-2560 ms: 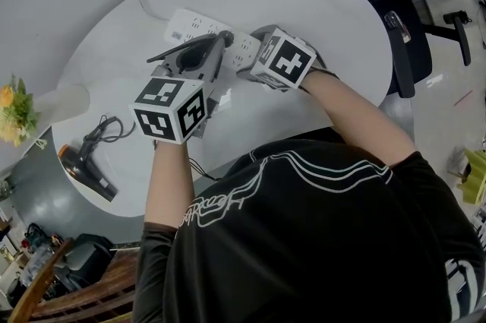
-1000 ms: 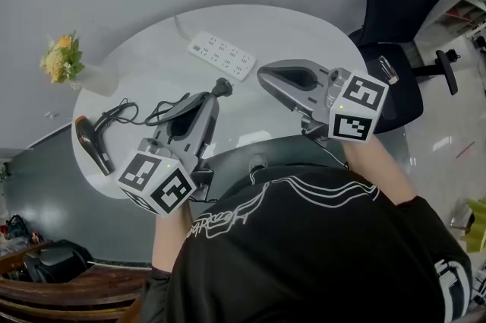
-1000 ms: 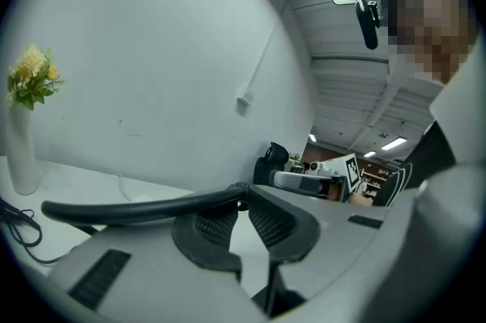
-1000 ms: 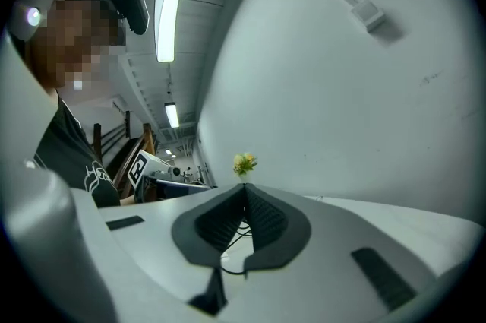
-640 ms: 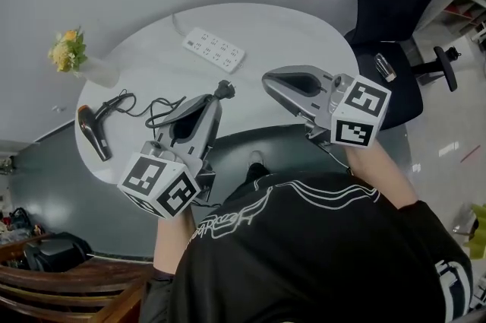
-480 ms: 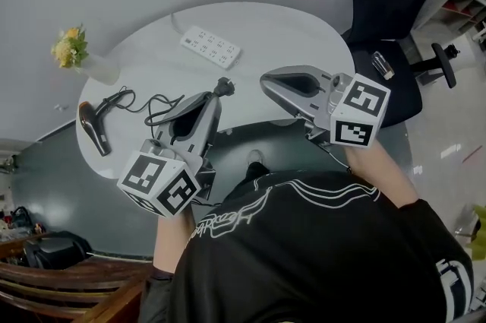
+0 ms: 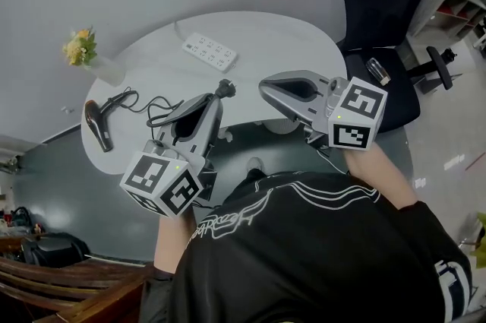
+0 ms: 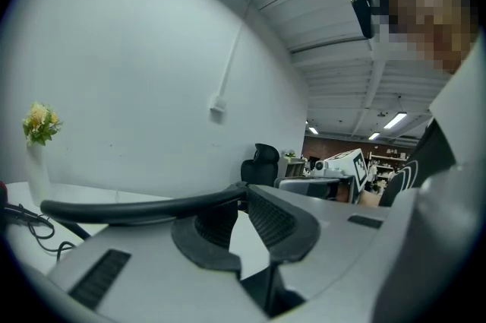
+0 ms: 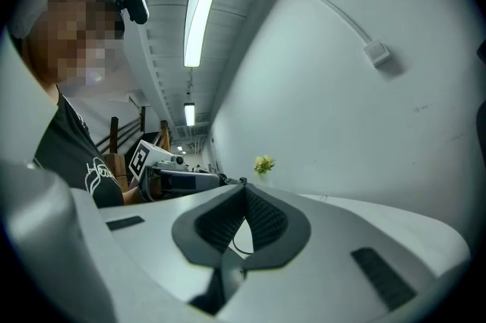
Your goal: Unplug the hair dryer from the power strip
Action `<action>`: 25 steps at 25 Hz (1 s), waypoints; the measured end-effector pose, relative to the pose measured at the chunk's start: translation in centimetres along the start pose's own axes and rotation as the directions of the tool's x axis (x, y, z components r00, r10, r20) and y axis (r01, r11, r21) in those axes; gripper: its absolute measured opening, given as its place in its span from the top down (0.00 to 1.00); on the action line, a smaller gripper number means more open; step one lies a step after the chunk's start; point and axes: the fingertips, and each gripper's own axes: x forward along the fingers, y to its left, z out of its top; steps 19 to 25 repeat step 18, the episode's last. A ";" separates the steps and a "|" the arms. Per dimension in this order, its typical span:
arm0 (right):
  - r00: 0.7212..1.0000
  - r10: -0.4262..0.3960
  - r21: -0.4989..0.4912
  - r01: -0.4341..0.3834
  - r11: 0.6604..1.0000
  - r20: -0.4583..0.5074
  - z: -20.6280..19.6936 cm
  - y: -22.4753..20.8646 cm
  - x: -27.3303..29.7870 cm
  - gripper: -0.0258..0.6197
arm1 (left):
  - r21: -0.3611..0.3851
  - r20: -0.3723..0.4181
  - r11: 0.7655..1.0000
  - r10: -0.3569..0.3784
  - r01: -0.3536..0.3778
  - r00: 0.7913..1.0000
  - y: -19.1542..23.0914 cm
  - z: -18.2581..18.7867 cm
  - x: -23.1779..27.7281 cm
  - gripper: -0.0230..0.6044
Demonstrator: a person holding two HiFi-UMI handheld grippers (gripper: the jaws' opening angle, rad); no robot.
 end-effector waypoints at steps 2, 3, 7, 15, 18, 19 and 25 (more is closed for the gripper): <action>1.000 0.000 0.003 0.000 1.000 0.004 0.0 0.4 -0.4 0.96 | 0.005 0.004 1.000 0.001 -0.001 1.000 -0.5 0.0 -0.3 0.90; 1.000 0.000 0.004 0.000 1.000 0.007 0.1 0.6 -0.7 0.96 | 0.006 0.007 1.000 0.001 -0.001 1.000 -0.8 0.0 -0.4 0.90; 1.000 -0.004 0.004 0.004 1.000 0.017 0.2 1.1 -1.4 0.96 | 0.007 0.015 1.000 0.001 -0.001 1.000 -1.5 -0.1 -0.8 0.90; 1.000 -0.011 0.001 0.011 1.000 0.023 0.3 1.4 -2.2 0.96 | 0.007 0.021 1.000 -0.007 0.006 1.000 -2.5 -0.2 -0.6 0.90; 1.000 -0.012 0.000 0.012 1.000 0.028 0.2 1.4 -3.0 0.96 | 0.014 0.019 1.000 -0.006 0.006 1.000 -3.3 -0.5 -0.4 0.90; 1.000 -0.012 0.000 0.012 1.000 0.028 0.2 1.4 -3.0 0.96 | 0.014 0.019 1.000 -0.006 0.006 1.000 -3.3 -0.5 -0.4 0.90; 1.000 -0.012 0.000 0.012 1.000 0.028 0.2 1.4 -3.0 0.96 | 0.014 0.019 1.000 -0.006 0.006 1.000 -3.3 -0.5 -0.4 0.90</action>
